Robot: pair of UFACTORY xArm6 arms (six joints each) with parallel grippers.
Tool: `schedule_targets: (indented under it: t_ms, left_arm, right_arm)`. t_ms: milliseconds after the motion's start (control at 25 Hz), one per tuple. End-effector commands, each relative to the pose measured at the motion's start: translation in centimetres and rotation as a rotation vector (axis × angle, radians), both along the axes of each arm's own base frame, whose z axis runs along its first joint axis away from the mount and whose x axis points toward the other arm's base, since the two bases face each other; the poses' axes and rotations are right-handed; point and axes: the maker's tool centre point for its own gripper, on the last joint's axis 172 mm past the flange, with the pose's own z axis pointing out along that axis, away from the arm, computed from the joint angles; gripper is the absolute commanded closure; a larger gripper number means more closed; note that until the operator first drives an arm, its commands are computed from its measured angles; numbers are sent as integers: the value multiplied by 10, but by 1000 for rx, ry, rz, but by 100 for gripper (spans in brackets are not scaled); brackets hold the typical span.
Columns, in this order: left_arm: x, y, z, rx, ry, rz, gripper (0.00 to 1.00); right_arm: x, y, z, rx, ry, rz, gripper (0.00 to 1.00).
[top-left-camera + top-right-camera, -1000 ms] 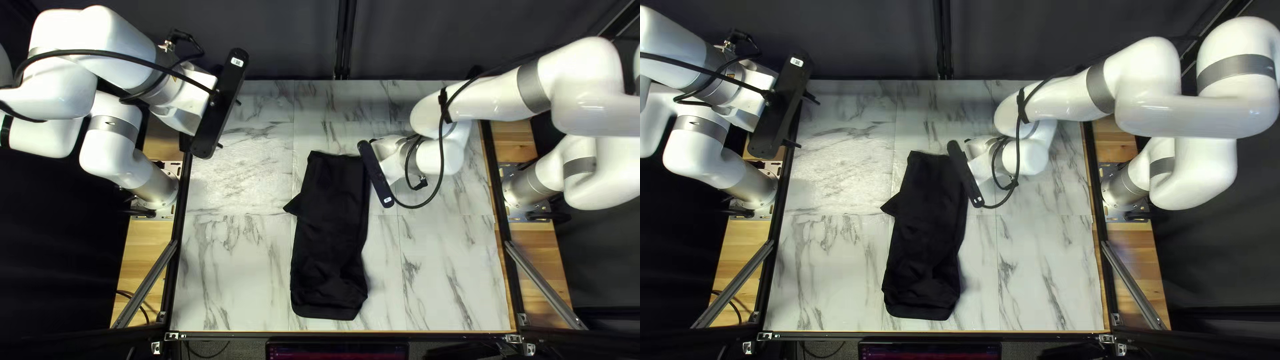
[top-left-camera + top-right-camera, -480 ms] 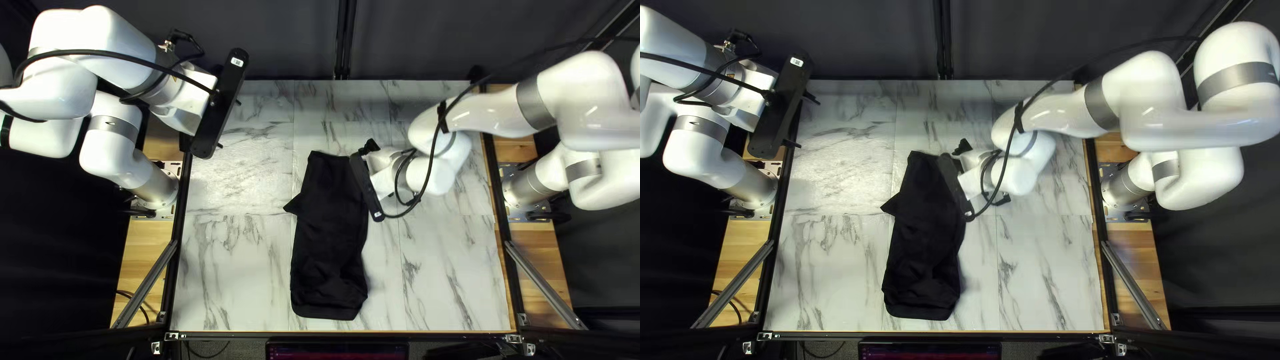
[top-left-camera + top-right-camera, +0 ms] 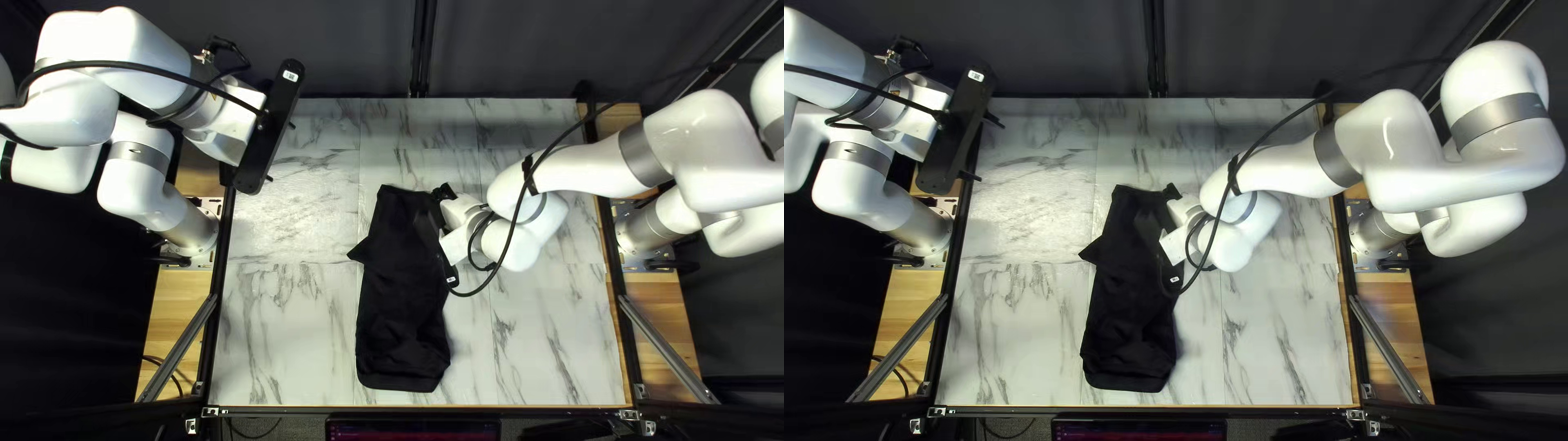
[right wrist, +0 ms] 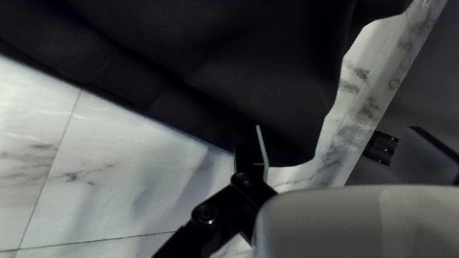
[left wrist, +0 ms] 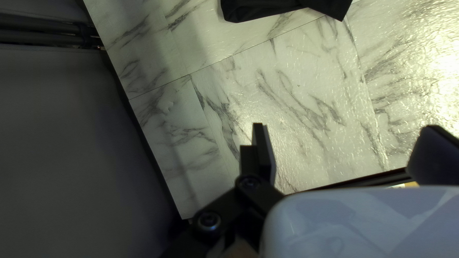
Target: Fold t-shirt
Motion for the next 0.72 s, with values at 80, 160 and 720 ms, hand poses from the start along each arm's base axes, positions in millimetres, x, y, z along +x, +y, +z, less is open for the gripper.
schedule_targets:
  t_ms: [80, 160, 720]
  left_arm:
    - [0, 0, 0, 0, 0, 0, 0]
    - [0, 0, 0, 0, 0, 0, 0]
    - [0, 0, 0, 0, 0, 0, 0]
  right_arm:
    - [-3, 3, -2, -14, 16, 18, 100]
    - [-5, 4, -2, -17, 21, 24, 100]
    - [-16, 15, 3, -53, 94, 48, 0]
